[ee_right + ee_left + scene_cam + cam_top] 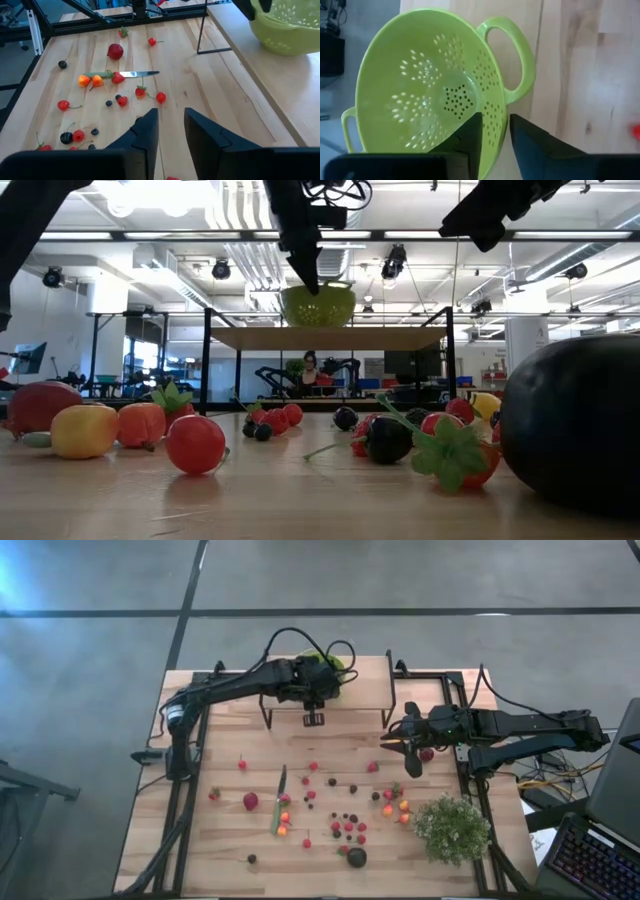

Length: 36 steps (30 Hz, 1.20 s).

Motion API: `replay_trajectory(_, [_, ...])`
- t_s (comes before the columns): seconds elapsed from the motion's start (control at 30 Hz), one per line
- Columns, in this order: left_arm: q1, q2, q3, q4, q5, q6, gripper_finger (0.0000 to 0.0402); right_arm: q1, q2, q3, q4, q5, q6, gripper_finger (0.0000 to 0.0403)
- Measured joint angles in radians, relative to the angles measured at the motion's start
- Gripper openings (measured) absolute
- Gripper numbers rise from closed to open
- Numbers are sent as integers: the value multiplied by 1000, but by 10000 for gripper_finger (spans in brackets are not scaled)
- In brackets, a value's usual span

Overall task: Pick & Place Fruit
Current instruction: Put the green colander on the shelf, then put the mango into the green colander on the shelf

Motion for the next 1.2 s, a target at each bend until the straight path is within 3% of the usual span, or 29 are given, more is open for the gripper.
replay_trajectory(0.27, [-8, -2, 72, -76, 31, -30, 141, 0, 0, 0, -1, 0, 0, 122])
replay_trajectory(0.8, [-60, -4, 356, -373, 192, -234, 145, 0, 0, 0, -7, 0, -34, 164])
replay_trajectory(1.2, [-167, -42, 373, -425, 196, -306, 145, 0, 0, 0, -56, 2, -41, 189])
